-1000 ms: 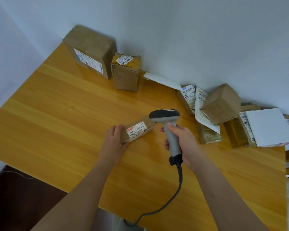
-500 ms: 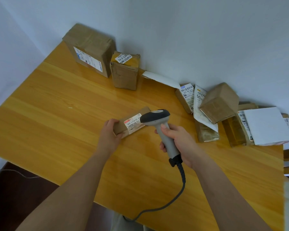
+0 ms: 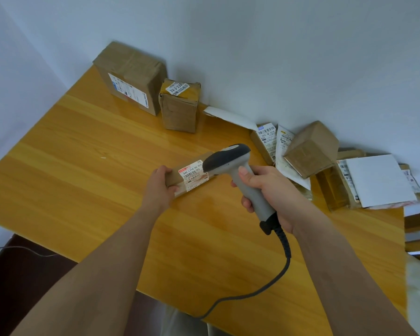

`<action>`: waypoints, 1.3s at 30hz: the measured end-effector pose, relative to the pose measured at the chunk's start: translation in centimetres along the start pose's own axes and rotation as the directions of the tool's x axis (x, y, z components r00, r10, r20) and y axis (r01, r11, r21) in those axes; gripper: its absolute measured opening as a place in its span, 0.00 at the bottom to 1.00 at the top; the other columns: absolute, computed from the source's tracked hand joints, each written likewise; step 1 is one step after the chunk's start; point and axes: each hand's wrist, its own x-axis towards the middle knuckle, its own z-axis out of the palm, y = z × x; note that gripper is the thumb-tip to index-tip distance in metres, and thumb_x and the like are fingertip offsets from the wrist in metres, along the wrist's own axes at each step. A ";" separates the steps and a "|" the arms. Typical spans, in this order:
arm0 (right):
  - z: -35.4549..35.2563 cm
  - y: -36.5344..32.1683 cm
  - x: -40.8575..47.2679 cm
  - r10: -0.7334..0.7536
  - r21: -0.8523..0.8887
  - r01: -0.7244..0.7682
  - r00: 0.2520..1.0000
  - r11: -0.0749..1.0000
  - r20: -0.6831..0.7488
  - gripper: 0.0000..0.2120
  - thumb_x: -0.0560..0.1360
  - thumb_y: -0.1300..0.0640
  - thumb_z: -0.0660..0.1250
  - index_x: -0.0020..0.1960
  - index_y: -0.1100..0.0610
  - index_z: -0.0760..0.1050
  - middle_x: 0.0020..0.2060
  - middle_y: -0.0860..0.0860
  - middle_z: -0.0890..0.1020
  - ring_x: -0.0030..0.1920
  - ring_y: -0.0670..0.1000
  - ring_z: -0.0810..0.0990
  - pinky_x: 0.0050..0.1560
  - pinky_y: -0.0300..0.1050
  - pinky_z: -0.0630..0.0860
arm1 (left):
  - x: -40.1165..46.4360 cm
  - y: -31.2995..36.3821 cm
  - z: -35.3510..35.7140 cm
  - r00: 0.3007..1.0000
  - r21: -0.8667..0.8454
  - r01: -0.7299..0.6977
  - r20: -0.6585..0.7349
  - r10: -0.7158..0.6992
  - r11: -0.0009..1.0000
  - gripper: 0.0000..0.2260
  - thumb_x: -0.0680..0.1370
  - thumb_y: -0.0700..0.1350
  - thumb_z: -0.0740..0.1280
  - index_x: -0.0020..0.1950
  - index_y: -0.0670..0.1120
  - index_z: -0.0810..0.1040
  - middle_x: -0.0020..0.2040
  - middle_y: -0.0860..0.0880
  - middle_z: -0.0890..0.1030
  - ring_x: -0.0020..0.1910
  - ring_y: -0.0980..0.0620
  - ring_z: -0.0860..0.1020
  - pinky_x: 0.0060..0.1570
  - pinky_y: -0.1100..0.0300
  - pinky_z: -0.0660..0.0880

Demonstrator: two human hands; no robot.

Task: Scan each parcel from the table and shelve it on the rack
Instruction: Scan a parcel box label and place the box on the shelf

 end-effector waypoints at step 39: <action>0.0 -1.3 -3.6 -0.032 0.089 0.035 0.999 0.995 -0.026 0.10 0.81 0.53 0.62 0.54 0.60 0.77 0.46 0.56 0.77 0.28 0.48 0.72 0.32 0.43 0.70 | -0.6 1.0 -0.4 1.000 0.059 -0.009 -0.014 0.010 0.998 0.21 0.73 0.33 0.71 0.63 0.42 0.70 0.60 0.43 0.73 0.51 0.51 0.69 0.48 0.58 0.67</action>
